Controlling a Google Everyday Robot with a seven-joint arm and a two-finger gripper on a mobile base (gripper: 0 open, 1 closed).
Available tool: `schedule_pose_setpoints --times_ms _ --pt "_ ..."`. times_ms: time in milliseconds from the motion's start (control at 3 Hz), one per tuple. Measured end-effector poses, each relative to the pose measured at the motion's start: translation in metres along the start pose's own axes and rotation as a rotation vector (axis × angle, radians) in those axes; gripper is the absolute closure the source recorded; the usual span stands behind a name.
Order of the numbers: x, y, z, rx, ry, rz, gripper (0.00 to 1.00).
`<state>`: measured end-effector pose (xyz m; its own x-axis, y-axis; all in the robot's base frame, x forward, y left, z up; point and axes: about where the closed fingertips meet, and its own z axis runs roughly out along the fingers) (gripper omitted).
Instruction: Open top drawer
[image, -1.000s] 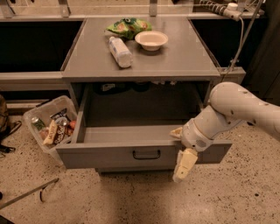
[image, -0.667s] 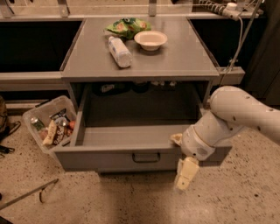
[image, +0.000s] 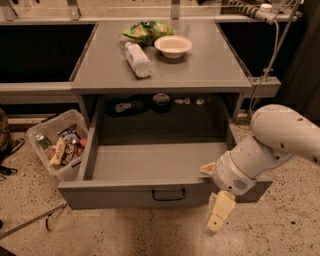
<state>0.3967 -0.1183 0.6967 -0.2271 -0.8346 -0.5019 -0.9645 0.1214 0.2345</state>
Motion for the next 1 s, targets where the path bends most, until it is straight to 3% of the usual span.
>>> schedule_pose_setpoints --times_ms 333,667,1000 --pt "0.000 0.000 0.000 0.000 0.000 0.000 0.00" --pt "0.002 0.010 0.015 -0.064 0.034 0.005 0.00" --pt "0.001 0.011 0.013 -0.064 0.034 0.005 0.00"
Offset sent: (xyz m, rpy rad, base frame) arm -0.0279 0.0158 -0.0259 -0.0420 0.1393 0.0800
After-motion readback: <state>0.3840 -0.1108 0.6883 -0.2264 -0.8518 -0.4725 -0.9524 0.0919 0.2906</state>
